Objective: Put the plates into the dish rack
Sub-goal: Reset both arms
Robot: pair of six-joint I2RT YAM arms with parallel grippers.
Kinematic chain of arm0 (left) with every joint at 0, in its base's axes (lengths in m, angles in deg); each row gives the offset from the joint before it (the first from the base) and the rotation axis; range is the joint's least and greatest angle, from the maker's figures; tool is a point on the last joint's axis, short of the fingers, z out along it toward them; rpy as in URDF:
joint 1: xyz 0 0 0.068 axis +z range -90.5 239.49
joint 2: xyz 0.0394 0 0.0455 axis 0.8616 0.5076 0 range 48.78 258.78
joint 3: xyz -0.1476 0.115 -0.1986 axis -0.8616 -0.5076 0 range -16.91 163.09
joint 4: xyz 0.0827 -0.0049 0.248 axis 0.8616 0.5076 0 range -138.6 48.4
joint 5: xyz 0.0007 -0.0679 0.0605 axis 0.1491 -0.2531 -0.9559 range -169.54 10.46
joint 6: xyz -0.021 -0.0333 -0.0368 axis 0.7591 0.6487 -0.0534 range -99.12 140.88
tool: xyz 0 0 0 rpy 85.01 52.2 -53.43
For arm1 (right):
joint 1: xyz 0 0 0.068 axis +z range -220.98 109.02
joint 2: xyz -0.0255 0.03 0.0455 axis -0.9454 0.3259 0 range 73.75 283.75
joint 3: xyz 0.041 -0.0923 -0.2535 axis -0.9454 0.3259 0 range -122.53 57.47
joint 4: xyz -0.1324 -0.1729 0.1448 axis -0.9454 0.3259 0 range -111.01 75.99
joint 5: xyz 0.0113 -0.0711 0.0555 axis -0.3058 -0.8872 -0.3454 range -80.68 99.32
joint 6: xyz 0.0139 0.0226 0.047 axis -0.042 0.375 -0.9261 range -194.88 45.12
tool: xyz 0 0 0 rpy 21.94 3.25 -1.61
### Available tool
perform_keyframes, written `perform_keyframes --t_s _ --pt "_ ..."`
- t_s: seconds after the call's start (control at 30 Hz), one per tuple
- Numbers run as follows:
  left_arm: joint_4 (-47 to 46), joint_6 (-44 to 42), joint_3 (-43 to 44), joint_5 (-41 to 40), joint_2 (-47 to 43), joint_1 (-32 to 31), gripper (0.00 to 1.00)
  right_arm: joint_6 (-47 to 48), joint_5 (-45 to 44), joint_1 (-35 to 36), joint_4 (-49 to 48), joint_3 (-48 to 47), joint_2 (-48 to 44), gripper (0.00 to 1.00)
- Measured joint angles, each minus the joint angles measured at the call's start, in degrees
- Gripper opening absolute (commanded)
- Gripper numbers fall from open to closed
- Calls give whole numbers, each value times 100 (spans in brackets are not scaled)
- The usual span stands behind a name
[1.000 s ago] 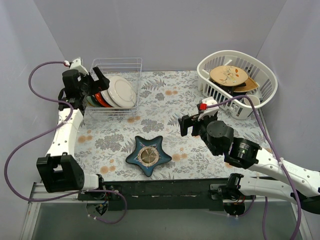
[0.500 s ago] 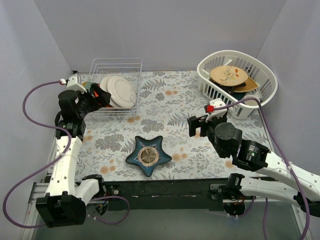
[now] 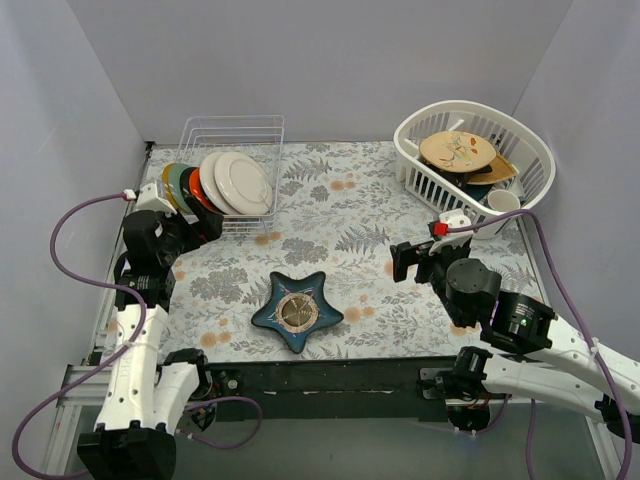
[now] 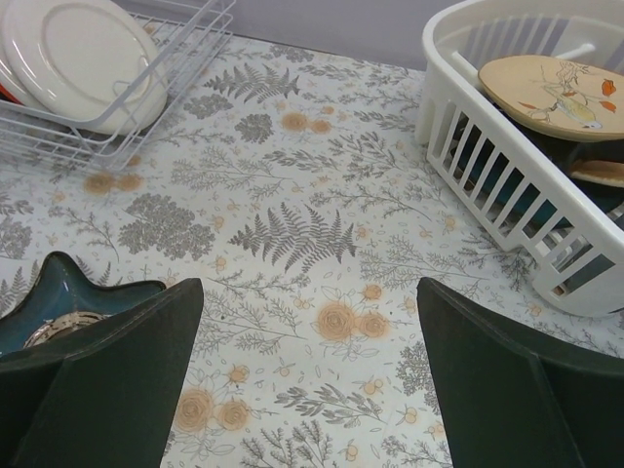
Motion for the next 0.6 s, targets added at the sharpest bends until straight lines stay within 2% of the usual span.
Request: perform_keyframes --t_s 0.6 --pt "2 33 -44 -94 -216 0 98 -267 -4 0 289 164 -11 99"
